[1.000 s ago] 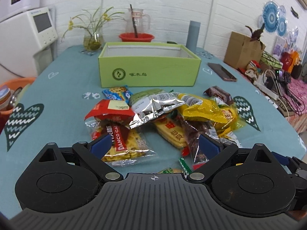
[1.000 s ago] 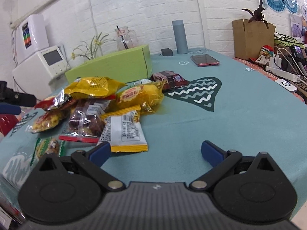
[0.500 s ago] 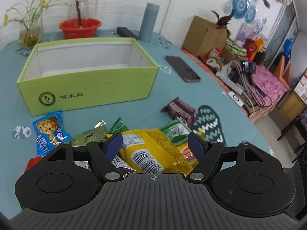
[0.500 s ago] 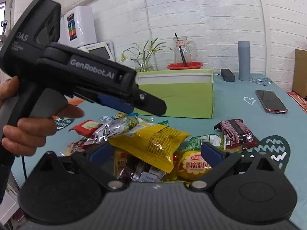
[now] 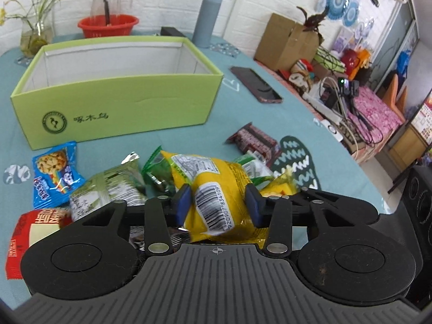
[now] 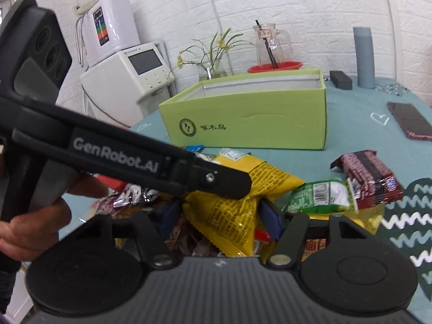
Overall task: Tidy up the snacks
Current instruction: 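Close the left gripper on the yellow chip bag while the right gripper pinches it too, then carry the yellow chip bag into the green box and open both grippers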
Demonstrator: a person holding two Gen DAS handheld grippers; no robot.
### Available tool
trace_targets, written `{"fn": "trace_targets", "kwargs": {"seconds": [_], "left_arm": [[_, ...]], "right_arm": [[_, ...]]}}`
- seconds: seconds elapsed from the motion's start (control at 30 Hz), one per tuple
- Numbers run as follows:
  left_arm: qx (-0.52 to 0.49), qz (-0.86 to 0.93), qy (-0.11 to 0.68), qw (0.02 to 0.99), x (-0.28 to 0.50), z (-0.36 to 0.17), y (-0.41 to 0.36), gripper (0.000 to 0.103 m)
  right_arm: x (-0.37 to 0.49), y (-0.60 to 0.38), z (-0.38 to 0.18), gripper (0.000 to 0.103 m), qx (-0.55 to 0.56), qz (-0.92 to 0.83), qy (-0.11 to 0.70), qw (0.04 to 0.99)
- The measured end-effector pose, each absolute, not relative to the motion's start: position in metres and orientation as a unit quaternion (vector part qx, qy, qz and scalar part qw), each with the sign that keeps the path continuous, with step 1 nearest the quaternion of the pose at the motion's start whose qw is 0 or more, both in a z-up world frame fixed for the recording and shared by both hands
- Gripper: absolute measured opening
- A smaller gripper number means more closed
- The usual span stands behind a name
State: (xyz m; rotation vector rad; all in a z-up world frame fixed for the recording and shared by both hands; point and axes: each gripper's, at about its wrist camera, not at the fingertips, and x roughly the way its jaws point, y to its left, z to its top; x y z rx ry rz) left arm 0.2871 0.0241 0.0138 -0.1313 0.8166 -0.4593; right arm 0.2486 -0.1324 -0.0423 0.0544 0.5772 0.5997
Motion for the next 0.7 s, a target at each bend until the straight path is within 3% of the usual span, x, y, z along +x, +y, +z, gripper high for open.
{"fn": "trace_targets", "kwargs": {"seconds": [0.13, 0.43, 0.57, 0.6, 0.63, 0.7], "left_arm": [[-0.063, -0.247, 0.375, 0.891, 0.276, 0.02, 0.013, 0.023], [-0.082, -0.206, 0.387, 0.895, 0.278, 0.016, 0.028, 0.048], [-0.082, -0.217, 0.411, 0.881, 0.293, 0.003, 0.019, 0.046], [-0.09, -0.221, 0.417, 0.877, 0.295, 0.0, 0.019, 0.04], [-0.101, -0.226, 0.417, 0.875, 0.296, -0.002, 0.021, 0.027], [-0.112, -0.228, 0.42, 0.871, 0.298, -0.002, 0.026, 0.021]], "right_arm": [[0.234, -0.148, -0.035, 0.068, 0.036, 0.276, 0.267, 0.923], [0.237, -0.154, -0.045, 0.081, 0.046, 0.277, 0.269, 0.921], [0.243, -0.149, -0.05, 0.081, 0.046, 0.284, 0.275, 0.917], [0.244, -0.146, -0.05, 0.08, 0.04, 0.284, 0.275, 0.918], [0.246, -0.143, -0.049, 0.08, 0.031, 0.285, 0.276, 0.917], [0.25, -0.139, -0.047, 0.072, 0.017, 0.29, 0.278, 0.916]]}}
